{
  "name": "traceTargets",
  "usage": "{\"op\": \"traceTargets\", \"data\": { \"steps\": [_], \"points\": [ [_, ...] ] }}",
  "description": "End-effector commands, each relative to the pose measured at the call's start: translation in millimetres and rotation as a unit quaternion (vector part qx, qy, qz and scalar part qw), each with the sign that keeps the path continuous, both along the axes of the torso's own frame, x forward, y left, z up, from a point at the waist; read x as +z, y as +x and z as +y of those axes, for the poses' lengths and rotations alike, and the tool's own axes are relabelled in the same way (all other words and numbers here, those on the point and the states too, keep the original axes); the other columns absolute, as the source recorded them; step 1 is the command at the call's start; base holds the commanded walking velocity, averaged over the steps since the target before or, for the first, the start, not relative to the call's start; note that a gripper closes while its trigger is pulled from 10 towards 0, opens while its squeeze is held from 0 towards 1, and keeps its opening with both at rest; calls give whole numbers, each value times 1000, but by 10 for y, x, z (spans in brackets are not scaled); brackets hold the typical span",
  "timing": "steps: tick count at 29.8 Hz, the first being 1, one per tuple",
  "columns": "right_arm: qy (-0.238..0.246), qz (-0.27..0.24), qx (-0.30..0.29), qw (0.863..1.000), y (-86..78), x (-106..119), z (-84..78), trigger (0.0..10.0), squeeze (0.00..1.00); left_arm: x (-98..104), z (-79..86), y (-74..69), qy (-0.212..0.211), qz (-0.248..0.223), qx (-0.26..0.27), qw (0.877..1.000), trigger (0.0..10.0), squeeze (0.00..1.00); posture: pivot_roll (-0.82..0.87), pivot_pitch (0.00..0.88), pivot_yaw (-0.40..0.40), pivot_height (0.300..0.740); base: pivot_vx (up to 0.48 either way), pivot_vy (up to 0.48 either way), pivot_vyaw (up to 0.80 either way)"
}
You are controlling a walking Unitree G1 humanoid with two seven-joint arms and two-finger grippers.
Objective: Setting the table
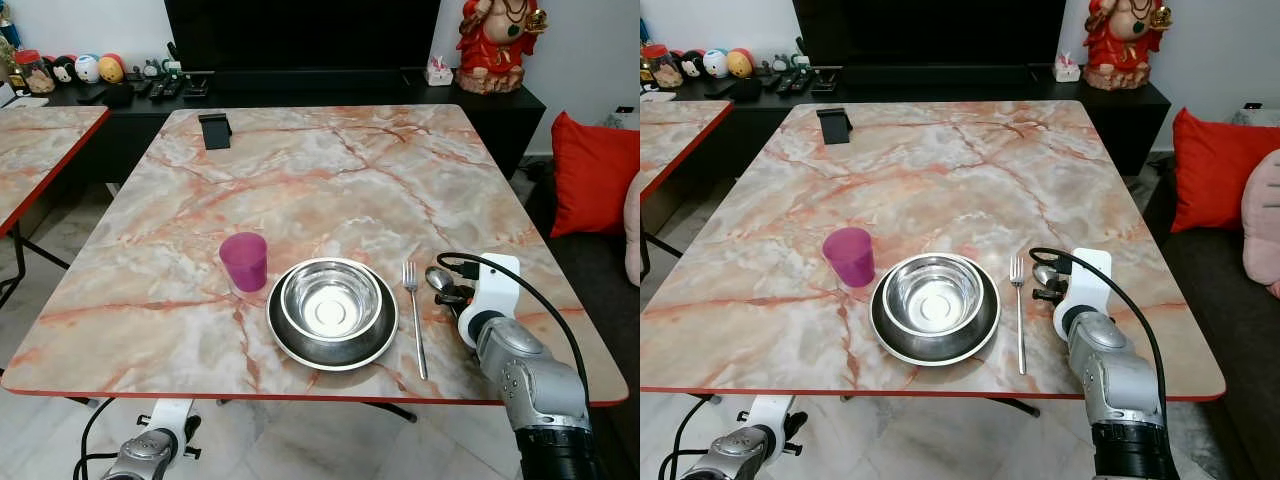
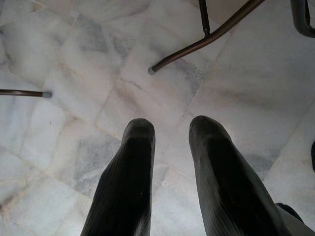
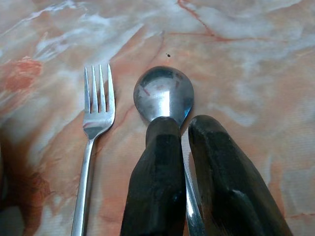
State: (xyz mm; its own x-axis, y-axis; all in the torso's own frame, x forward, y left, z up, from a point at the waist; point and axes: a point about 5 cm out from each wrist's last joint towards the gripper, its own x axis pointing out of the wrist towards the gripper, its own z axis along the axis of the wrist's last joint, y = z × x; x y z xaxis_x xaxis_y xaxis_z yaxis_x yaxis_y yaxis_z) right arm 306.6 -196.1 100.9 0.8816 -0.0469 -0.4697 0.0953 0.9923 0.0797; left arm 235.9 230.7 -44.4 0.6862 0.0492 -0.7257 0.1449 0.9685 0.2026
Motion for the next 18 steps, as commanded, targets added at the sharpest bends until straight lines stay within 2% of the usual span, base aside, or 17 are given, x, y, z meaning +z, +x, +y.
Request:
{"op": "traceTargets", "data": {
  "steps": [1,3,6,10,18],
  "points": [
    [-4,-1,-9,1000,-13,7,-49,10000,0,-9,-5,-7,-3,3,7,1000,10000,0,-22,0,23,740,0,0,0],
    [-5,-4,-14,1000,-9,13,-76,10000,0,-9,-7,-6,-3,3,7,1000,10000,0,-22,0,23,740,0,0,0],
    [-27,-24,-48,998,-3,82,-263,10000,0,-7,-6,-4,-3,3,7,1000,10000,0,-24,0,23,740,0,0,0],
    [-35,-35,-61,997,-59,108,-417,10000,0,-7,-5,-4,-3,3,7,1000,10000,0,-24,0,23,740,0,0,0],
    [-34,-68,-25,997,-251,139,-633,10000,0,-8,-5,-5,-3,4,8,1000,10000,0,-34,0,24,740,0,0,0]
  ]
}}
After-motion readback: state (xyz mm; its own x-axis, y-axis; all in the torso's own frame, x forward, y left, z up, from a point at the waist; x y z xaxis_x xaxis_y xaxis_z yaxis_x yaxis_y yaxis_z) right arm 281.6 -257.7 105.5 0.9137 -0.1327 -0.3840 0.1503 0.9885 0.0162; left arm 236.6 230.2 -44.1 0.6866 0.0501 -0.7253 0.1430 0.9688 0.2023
